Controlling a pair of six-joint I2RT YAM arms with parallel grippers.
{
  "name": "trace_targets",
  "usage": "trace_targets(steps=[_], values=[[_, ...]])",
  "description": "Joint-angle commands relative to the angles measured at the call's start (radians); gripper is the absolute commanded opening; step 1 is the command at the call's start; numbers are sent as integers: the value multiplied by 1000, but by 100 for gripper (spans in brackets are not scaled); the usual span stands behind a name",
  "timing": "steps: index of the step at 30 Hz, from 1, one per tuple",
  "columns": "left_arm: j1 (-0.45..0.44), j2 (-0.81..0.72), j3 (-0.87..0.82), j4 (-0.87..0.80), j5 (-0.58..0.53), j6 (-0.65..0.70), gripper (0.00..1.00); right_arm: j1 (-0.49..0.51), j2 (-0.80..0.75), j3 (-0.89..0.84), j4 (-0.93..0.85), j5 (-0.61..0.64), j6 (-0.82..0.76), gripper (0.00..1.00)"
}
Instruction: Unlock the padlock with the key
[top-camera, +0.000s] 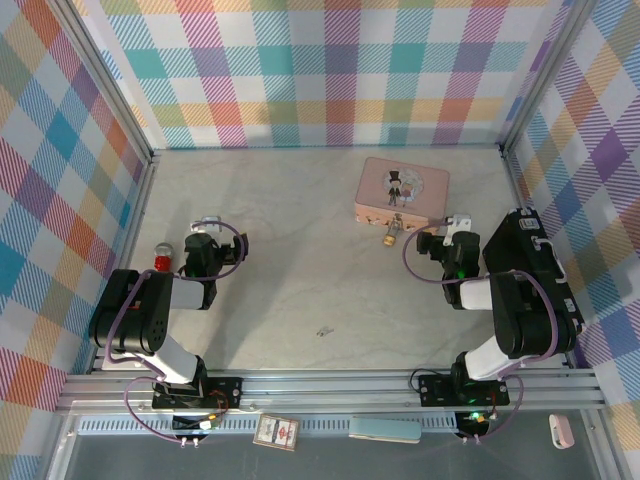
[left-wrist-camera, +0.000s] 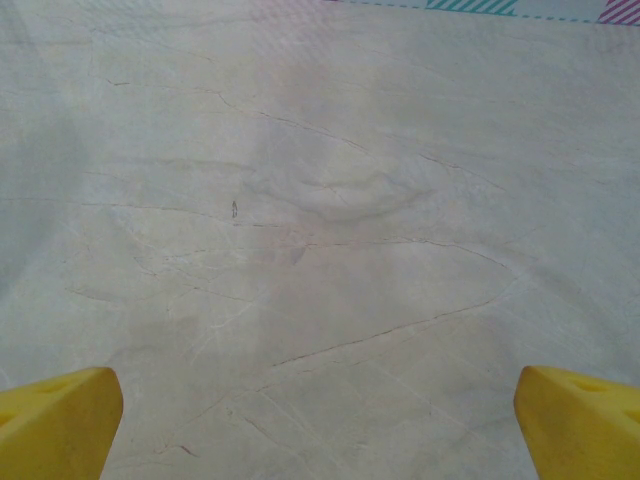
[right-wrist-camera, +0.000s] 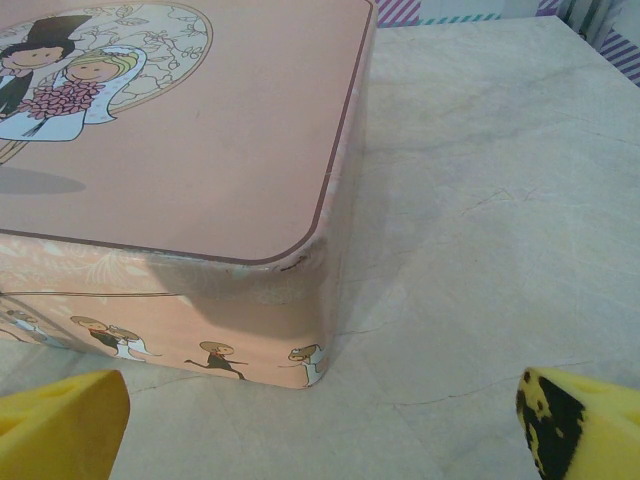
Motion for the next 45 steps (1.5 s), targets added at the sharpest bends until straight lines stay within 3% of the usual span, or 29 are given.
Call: trace_targets(steps=[1, 10, 14, 18, 23, 28, 32, 34, 37, 40, 42, 45], values=[[7, 4, 20, 7, 12, 12, 100, -7, 2, 23, 13, -12, 1, 99], [6, -9, 19, -3, 8, 12, 100, -5, 0, 17, 24, -12, -1, 99], [-26, -127, -10, -51, -48, 26, 100, -3, -81, -12, 11, -55, -23, 99], [-87, -329, -56, -128, -176, 26, 100, 0, -270, 0, -175, -35, -16, 99], [-96, -607, 38, -473, -229, -254, 100, 2, -531, 122, -542, -156, 79, 99], [-96, -723, 243, -974, -290, -527, 100, 2, -647, 347, -933, -323, 258, 99], [-94, -785, 324, -1283, -288, -683, 100, 1, -710, 429, -1169, -302, 439, 99], [-93, -811, 324, -1352, -246, -692, 100, 1, -733, 438, -1253, -255, 534, 99], [-93, -852, 279, -1355, -35, -599, 100, 2, -742, 459, -1336, -383, 505, 99], [-111, -849, 228, -1323, 183, -559, 100, 39, -722, 474, -1436, -419, 534, 99], [-164, -828, 211, -1332, 208, -556, 100, 133, -711, 483, -1491, -363, 547, 100], [-331, -783, 206, -1349, 136, -538, 100, 372, -685, 490, -1546, -191, 619, 100]])
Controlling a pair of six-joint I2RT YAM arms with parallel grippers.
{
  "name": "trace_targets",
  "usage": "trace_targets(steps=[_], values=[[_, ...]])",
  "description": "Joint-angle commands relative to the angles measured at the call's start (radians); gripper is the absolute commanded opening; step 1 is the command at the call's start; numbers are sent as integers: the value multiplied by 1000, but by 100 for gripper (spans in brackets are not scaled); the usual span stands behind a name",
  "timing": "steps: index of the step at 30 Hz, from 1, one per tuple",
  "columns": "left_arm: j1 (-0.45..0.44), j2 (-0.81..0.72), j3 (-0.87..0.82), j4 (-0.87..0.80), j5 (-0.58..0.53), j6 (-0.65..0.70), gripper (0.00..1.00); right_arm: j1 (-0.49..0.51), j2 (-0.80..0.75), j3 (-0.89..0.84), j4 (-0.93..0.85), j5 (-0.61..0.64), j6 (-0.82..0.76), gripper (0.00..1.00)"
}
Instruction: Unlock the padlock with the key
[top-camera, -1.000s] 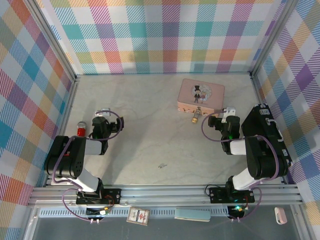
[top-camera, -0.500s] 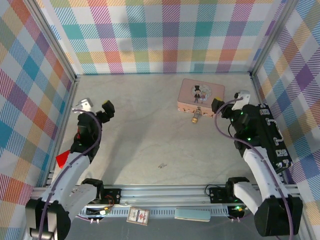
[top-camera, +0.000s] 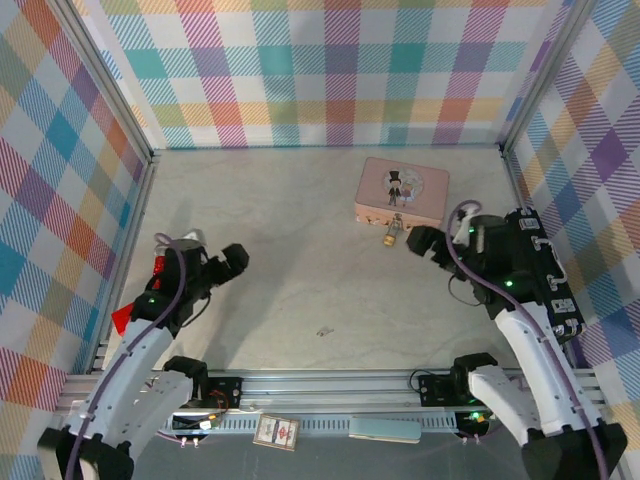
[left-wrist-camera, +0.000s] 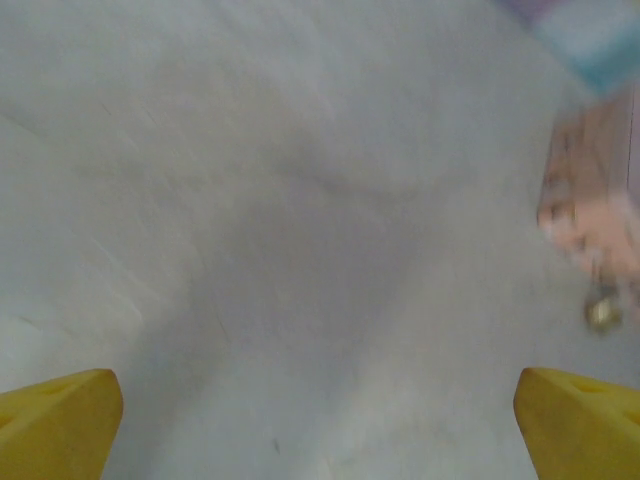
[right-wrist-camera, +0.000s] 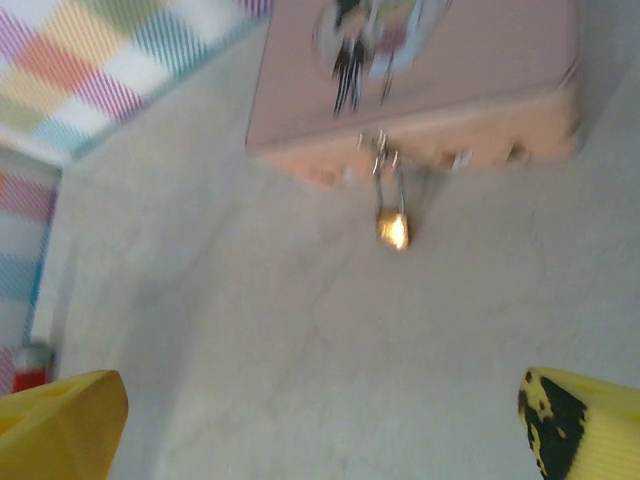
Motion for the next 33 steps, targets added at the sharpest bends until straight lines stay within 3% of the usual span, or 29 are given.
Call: trace_targets(steps=[1, 3, 6, 14, 19, 26, 33], values=[[-163, 37, -8, -45, 21, 36, 100, 210, 30, 47, -133, 134, 115, 100], [-266, 73, -9, -39, -39, 38, 100, 331, 81, 50, -157, 191, 201, 99], [-340, 98, -27, -5, -75, 56, 100, 476, 171, 62, -188, 253, 306, 96], [-347, -1, -84, 38, -154, 115, 100, 744, 442, 122, -167, 260, 532, 87], [-347, -166, -159, 42, -236, 128, 100, 815, 615, 185, -158, 200, 591, 77], [-348, -379, -229, 21, -280, 119, 100, 845, 805, 257, -109, 80, 623, 54], [-348, -401, -226, 4, -279, 109, 100, 854, 906, 313, -98, 36, 660, 41]])
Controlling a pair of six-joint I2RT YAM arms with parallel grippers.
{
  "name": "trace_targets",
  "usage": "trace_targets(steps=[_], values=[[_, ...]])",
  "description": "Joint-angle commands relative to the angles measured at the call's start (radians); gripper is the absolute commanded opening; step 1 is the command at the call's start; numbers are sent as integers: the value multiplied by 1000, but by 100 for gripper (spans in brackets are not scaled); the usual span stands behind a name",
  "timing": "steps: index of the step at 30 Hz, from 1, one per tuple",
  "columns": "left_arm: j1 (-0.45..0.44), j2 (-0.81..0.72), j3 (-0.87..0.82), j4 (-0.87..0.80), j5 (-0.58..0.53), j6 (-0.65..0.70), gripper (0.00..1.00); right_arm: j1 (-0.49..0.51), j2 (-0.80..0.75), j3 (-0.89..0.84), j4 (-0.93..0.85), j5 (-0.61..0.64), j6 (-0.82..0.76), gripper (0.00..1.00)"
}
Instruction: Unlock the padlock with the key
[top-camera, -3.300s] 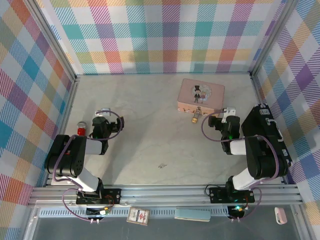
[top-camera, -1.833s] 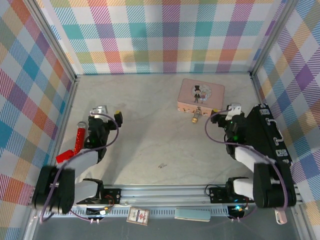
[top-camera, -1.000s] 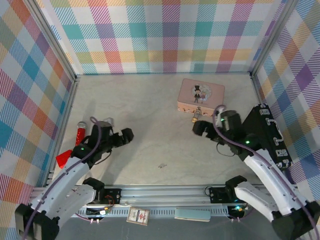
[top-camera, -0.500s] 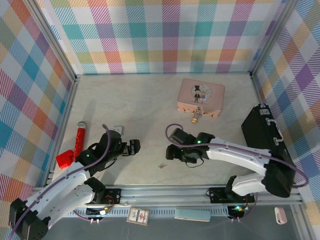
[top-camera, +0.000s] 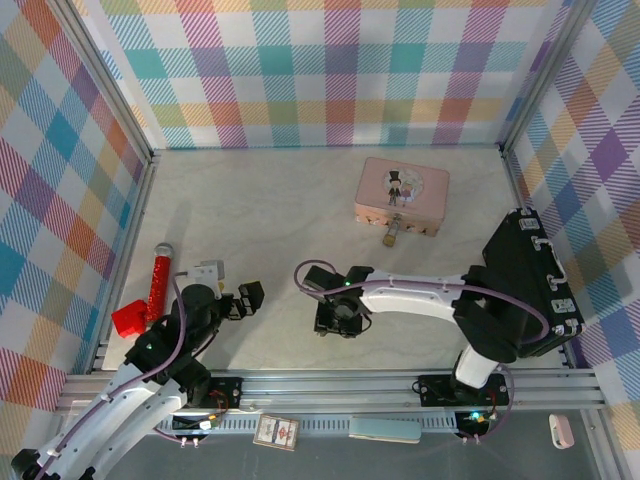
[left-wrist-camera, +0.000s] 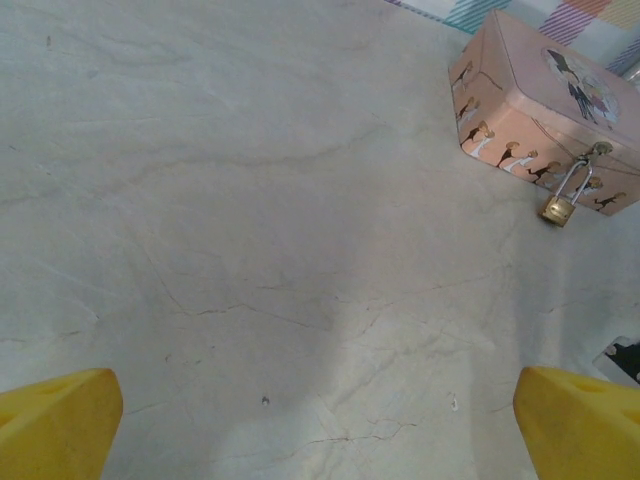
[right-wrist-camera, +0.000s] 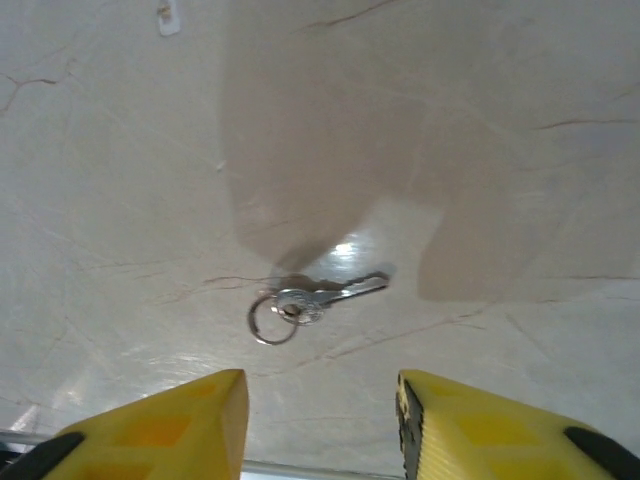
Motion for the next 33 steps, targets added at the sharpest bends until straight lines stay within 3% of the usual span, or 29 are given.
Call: trace_targets(steps=[1, 10, 33], values=[[-8, 2, -5, -16, -15, 5, 100, 8, 26, 26, 9, -44, 45, 39], [-8, -1, -4, -18, -11, 4, 100, 8, 44, 10, 24, -47, 106, 30], [-8, -8, -9, -15, -19, 3, 100, 8, 94, 36, 7, -23, 104, 25]])
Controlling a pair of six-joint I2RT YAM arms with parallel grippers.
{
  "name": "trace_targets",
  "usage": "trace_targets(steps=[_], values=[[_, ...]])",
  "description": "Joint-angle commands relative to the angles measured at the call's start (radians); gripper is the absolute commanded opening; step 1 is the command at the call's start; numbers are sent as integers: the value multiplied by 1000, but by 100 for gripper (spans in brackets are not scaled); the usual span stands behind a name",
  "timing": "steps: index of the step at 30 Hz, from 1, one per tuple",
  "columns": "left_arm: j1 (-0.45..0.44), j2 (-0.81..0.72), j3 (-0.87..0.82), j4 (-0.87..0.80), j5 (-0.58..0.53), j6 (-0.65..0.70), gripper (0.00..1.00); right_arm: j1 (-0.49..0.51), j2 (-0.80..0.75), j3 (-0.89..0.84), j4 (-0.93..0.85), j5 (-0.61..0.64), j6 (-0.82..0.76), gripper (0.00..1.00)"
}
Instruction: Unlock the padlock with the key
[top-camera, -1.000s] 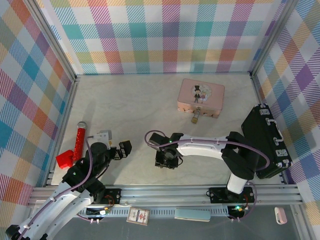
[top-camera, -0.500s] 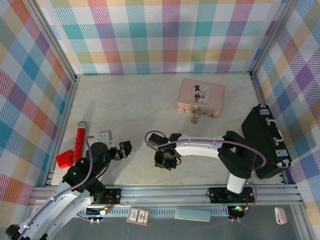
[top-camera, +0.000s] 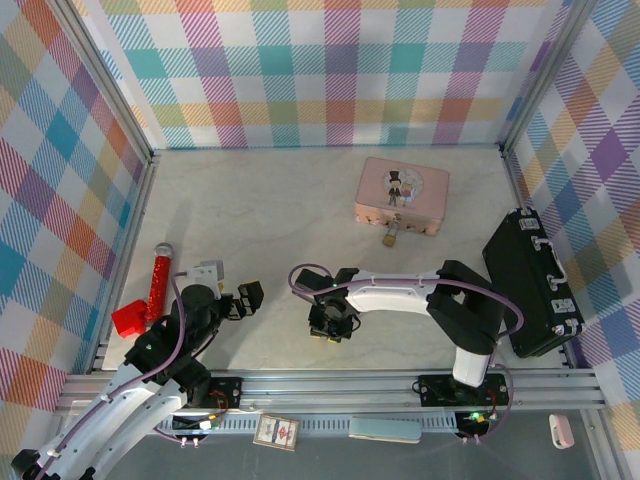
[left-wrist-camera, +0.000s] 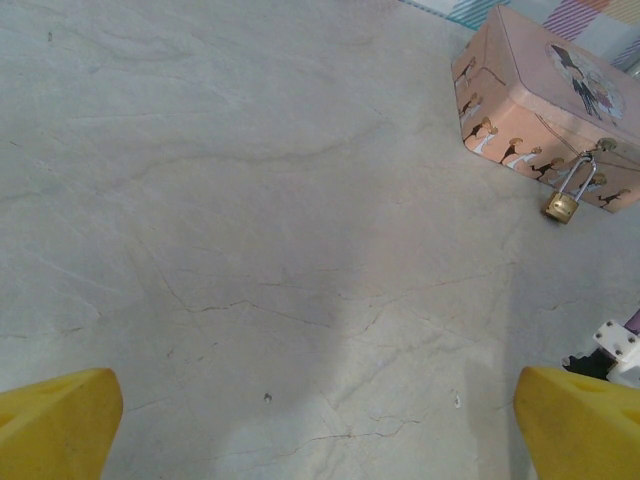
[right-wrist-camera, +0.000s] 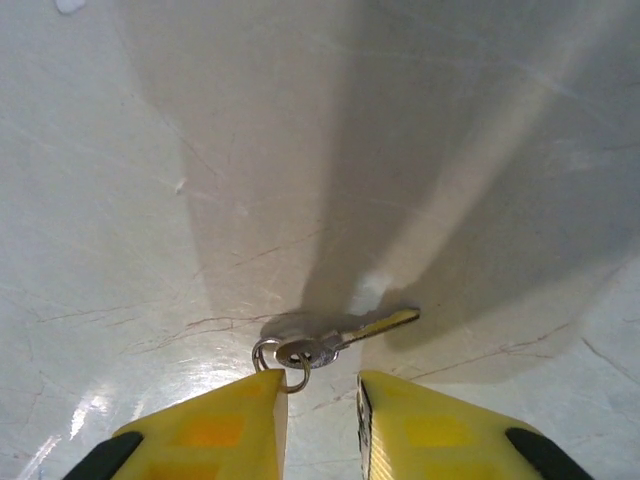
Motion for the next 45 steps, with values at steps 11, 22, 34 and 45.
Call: trace_targets(steps=[11, 22, 34, 45], values=[[-8, -8, -11, -9, -20, 4, 100, 7, 63, 123, -132, 61, -77, 22], [-8, -9, -18, 0, -28, 4, 100, 11, 17, 88, -160, 72, -66, 27], [-8, -9, -21, 4, -23, 5, 100, 10, 77, 112, -105, 29, -98, 27], [-8, -19, -18, -5, -27, 5, 100, 9, 155, 216, -187, 71, -194, 26]])
